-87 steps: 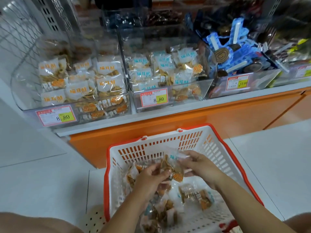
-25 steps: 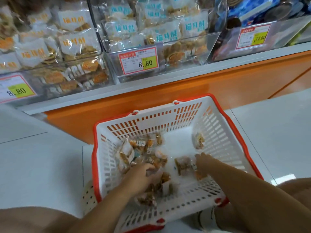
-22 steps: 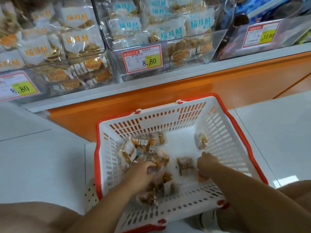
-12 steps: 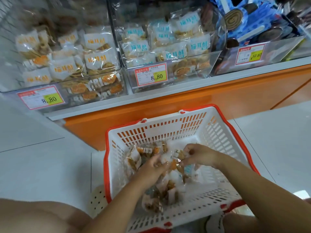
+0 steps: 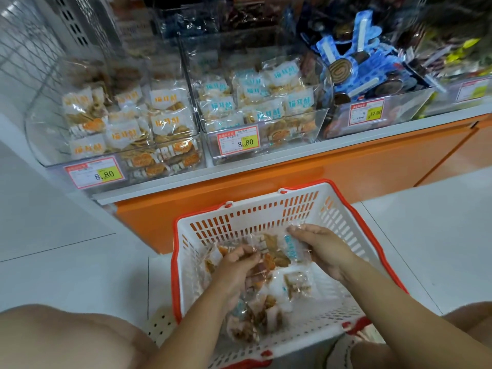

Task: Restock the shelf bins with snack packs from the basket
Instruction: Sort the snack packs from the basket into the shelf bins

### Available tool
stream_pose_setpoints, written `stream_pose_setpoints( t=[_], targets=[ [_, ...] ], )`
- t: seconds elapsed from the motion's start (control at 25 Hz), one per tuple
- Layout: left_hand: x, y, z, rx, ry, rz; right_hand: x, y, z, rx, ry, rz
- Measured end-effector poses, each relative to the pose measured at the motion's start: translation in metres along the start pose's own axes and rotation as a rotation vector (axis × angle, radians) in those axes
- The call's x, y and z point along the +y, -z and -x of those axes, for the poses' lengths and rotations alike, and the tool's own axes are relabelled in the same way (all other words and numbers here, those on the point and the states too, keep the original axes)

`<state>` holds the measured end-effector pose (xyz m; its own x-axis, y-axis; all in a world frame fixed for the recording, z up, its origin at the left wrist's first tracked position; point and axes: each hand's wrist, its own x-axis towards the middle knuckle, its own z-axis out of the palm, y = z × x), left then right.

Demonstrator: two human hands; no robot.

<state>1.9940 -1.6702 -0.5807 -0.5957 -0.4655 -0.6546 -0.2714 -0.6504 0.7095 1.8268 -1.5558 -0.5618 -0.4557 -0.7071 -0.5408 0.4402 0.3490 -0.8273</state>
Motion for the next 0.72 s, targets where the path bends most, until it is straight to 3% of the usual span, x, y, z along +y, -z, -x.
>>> stream_pose_setpoints(
  t=[0.24, 0.48, 0.72],
  targets=[
    [0.003, 0.0, 0.01, -0.119, -0.051, -0.019, 0.0, -0.005, 0.004, 0.006, 0.029, -0.019],
    [0.002, -0.003, 0.011, 0.023, -0.096, 0.097, 0.008, -0.009, 0.009, -0.122, -0.038, -0.139],
    [0.006, -0.007, 0.015, 0.013, -0.075, 0.207, 0.016, -0.01, 0.008, -0.003, 0.007, -0.147]
  ],
)
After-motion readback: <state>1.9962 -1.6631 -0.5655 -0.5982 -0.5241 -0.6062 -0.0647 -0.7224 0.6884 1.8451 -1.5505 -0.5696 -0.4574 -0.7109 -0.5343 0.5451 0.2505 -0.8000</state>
